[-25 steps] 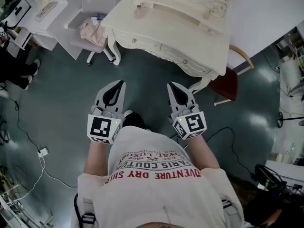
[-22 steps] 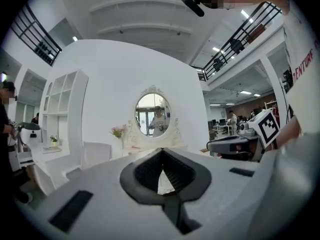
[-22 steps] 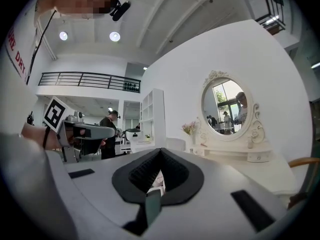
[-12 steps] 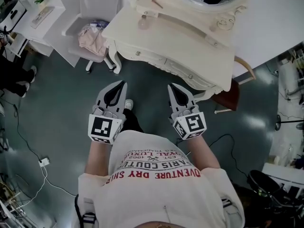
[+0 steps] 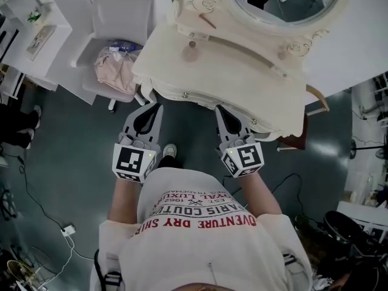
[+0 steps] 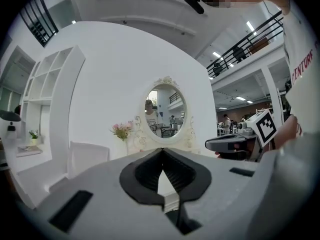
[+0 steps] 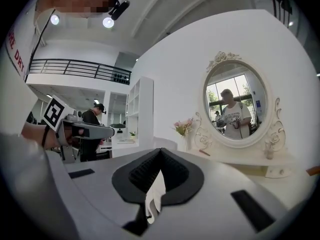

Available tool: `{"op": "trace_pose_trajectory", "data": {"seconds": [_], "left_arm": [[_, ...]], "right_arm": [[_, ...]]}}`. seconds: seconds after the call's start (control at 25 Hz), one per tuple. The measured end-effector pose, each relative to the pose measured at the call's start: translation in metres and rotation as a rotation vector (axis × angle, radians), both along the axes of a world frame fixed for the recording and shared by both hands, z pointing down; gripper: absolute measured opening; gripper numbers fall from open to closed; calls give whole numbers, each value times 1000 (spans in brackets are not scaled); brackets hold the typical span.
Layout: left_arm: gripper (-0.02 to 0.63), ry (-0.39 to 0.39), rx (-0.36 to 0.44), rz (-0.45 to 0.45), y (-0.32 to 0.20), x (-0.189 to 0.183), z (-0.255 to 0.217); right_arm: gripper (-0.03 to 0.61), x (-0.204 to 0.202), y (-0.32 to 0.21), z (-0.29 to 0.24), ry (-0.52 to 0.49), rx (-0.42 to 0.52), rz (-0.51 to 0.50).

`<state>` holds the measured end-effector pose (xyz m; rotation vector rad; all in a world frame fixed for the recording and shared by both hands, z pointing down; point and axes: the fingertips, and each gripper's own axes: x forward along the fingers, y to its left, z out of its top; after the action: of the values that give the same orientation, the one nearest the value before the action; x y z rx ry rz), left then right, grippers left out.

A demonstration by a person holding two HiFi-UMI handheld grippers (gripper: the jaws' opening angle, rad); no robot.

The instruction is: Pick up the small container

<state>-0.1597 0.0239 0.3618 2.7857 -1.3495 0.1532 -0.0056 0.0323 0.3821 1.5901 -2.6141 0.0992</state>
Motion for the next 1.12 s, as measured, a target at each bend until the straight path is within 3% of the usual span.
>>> {"op": "trace_pose_trajectory", "data": {"seconds": [0.32,0.6,0.84,1.12], "left_arm": [[8,-25,-15,131,-93,-10,-1],[8,-31,-55,165,-151,8,12],[8,-63,-84,161,-200,45,29],[8,4,-108,148,-258,86,51]], "right_arm": [[-2,-16,-87,-8,-5,-1,116],[-2,-6,-141,4,12,-31,130],[-2,21,-195,9,3,-25,95],[-2,58,-269,26,14,-51,21]]}}
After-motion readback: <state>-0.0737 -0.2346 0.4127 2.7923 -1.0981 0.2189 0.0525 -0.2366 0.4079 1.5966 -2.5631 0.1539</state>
